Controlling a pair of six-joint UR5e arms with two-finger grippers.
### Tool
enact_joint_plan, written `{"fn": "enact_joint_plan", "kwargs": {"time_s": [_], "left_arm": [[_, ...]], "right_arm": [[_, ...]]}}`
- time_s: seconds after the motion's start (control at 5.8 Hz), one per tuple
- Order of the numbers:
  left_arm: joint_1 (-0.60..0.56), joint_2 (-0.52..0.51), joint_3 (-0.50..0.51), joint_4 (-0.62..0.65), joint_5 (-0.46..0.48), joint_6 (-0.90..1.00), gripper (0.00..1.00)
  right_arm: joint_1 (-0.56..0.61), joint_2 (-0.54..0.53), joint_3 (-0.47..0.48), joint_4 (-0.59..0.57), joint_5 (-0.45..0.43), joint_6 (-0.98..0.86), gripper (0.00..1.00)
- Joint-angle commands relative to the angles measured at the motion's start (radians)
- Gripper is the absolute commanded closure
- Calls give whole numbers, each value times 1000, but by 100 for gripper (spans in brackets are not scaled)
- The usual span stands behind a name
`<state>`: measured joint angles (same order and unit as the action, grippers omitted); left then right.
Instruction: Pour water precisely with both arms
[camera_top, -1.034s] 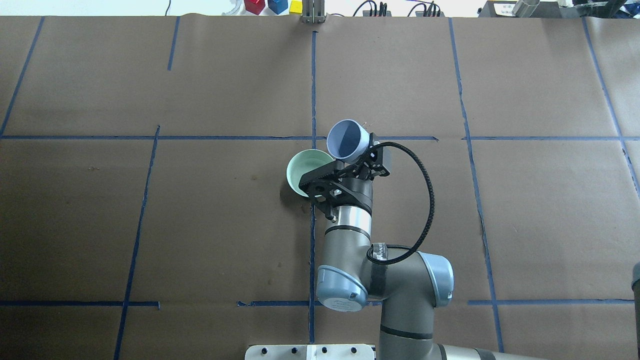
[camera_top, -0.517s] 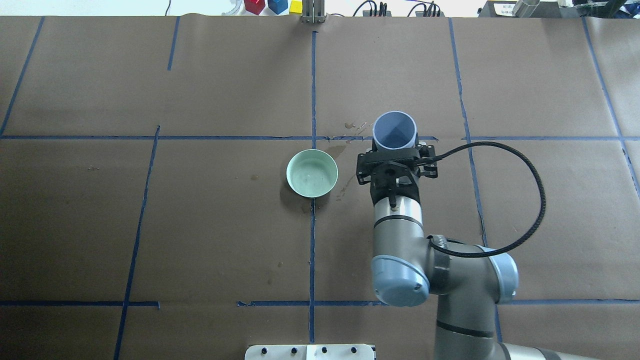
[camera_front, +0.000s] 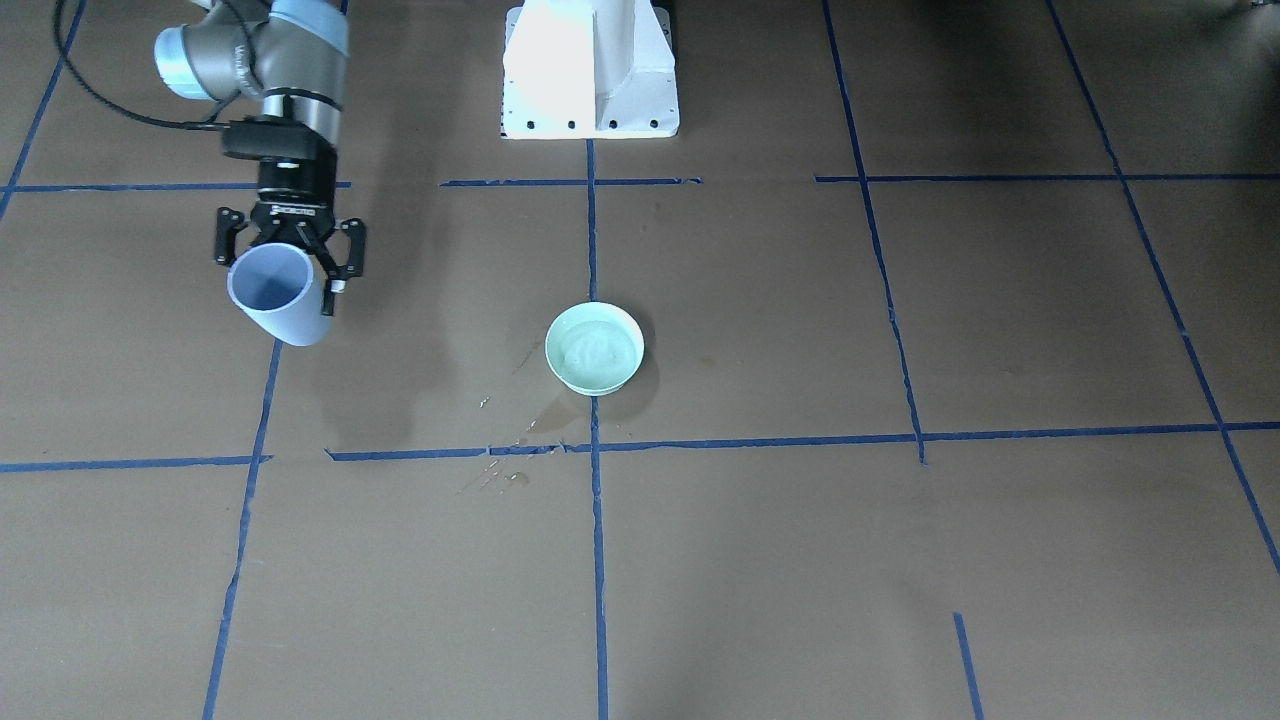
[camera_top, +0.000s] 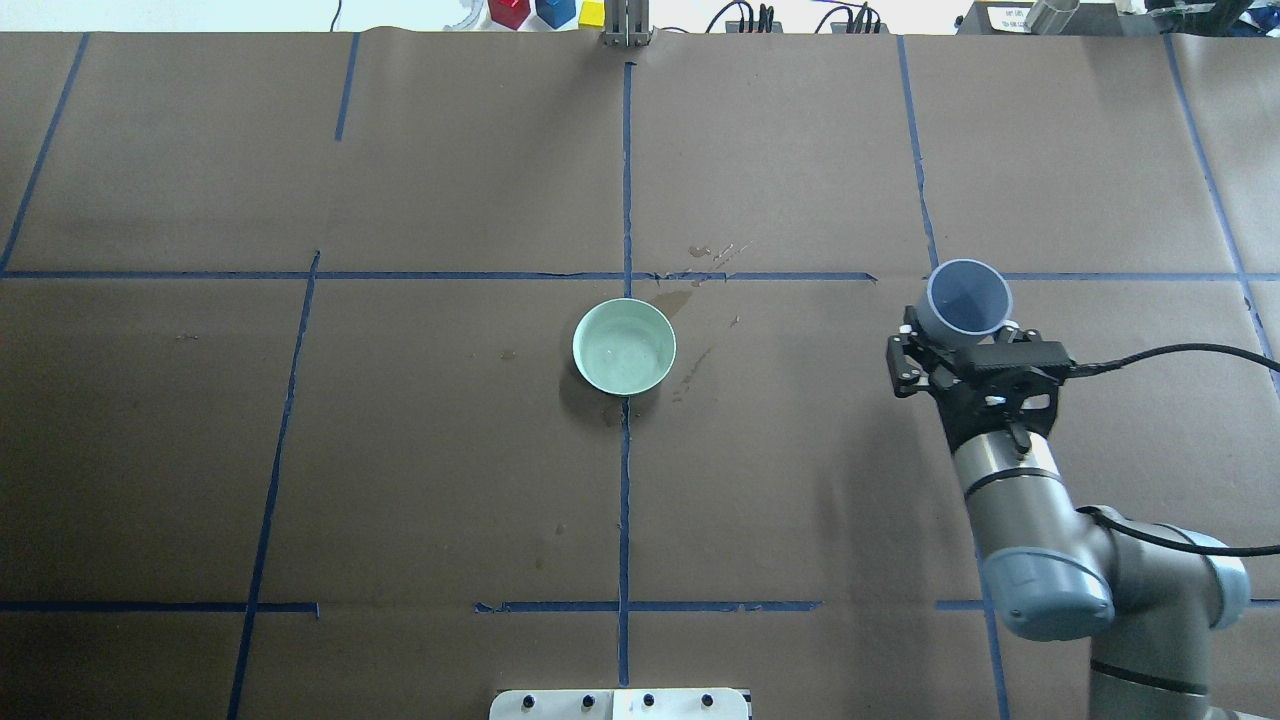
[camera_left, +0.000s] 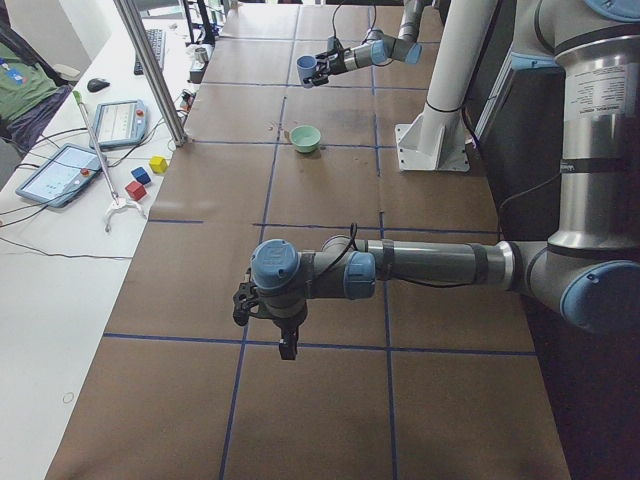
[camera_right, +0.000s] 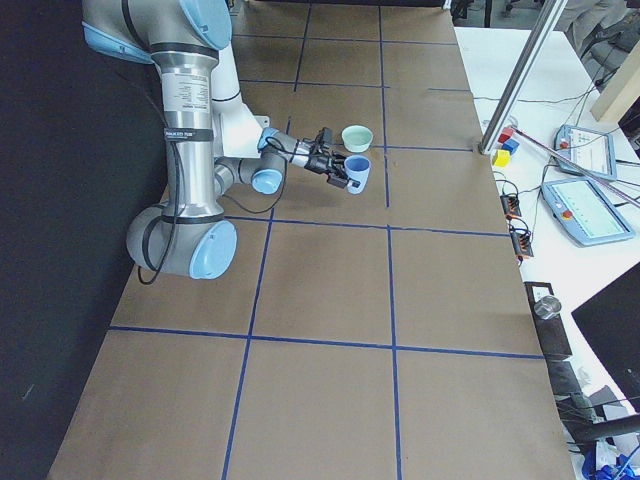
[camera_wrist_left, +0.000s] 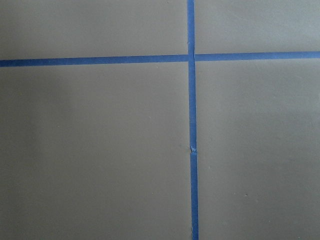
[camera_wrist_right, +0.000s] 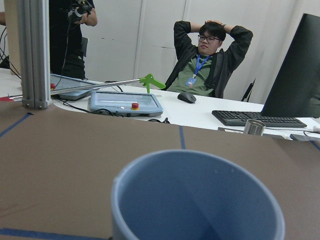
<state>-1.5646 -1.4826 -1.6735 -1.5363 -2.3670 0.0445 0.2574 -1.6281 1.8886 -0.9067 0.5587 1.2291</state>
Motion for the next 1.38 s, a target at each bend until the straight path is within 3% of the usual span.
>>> {"fn": "enact_joint_plan", "kwargs": {"time_s": [0.0, 0.17, 0.34, 0.86, 1.03, 1.21], "left_arm": [[0, 1, -8, -2, 0, 2, 0], [0, -2, -8, -2, 0, 2, 0], [0, -4, -12, -2, 0, 0, 0], [0, -5, -12, -2, 0, 0, 0], [0, -5, -12, -2, 0, 0, 0], [0, -5, -12, -2, 0, 0, 0]], "right_arm": [[19, -153, -119, 315, 9, -25, 100], [35, -153, -252, 489, 15, -72, 100], [55, -156, -328, 632, 45, -161, 100], [57, -156, -405, 657, 43, -164, 100], [56, -154, -407, 657, 43, -168, 95], [54, -154, -407, 657, 44, -168, 79]]}}
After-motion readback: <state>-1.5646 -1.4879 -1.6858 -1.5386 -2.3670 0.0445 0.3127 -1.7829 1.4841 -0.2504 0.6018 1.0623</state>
